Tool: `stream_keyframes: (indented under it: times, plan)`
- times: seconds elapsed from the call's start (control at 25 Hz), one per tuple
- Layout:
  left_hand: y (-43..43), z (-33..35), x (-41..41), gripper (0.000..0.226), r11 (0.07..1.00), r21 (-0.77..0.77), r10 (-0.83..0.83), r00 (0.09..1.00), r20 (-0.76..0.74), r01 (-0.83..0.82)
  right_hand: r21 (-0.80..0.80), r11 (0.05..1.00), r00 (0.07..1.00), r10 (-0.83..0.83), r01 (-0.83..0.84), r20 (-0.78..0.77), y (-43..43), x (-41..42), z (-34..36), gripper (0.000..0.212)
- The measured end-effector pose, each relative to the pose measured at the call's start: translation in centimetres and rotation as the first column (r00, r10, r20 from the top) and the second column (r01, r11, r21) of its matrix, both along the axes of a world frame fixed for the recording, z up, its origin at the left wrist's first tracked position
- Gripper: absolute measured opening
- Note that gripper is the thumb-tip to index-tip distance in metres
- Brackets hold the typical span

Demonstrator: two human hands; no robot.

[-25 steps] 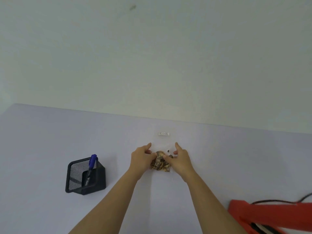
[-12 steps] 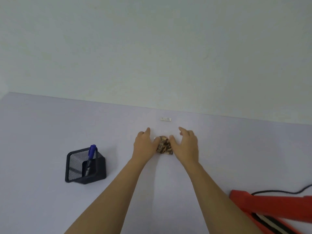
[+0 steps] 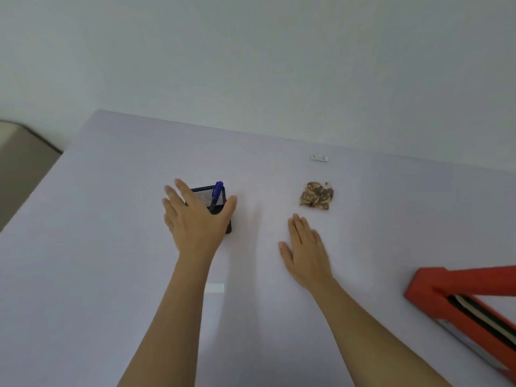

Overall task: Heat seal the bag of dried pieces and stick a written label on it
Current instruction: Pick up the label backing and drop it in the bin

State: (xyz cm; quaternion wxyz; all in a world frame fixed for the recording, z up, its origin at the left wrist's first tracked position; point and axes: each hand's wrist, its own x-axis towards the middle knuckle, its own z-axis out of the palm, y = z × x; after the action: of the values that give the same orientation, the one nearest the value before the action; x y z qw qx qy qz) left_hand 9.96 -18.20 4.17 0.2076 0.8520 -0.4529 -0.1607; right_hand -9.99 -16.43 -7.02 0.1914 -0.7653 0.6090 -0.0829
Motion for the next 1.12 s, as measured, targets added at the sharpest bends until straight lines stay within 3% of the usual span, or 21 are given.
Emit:
stream_keyframes:
  times: [0.12,0.4,0.48,0.76,1.0,1.12]
  plan:
    - [-0.3,-1.6,0.4,0.106,1.0,0.027,0.002,0.981,-0.195,0.004,0.0,1.0,0.997,-0.022,0.022,-0.068,0.3,0.0,-0.4,0.072]
    - [-8.8,0.5,-5.2,0.084,0.972,-0.107,-0.232,0.931,-0.282,0.21,0.03,0.993,0.991,-0.108,0.111,-0.08,0.4,0.5,-0.1,0.076]
    - [-12.5,0.4,-7.0,0.08,0.957,-0.094,-0.289,0.917,-0.276,0.273,0.032,0.992,0.992,-0.117,0.119,-0.051,0.4,0.3,-0.3,0.076]
    - [-20.2,-1.9,-9.4,0.101,0.936,-0.027,-0.349,0.91,-0.226,0.352,-0.008,0.989,0.989,-0.147,0.146,-0.014,0.1,0.2,-0.7,0.077]
    - [-22.0,-2.0,-9.7,0.117,0.918,0.017,-0.38,0.889,-0.256,0.397,-0.01,0.989,0.988,-0.15,0.149,-0.024,-0.1,0.1,-0.7,0.076]
    - [-20.5,-0.8,-9.9,0.113,0.932,-0.016,-0.359,0.914,-0.188,0.363,-0.014,0.989,0.988,-0.15,0.149,-0.03,-0.2,0.1,-0.6,0.076]
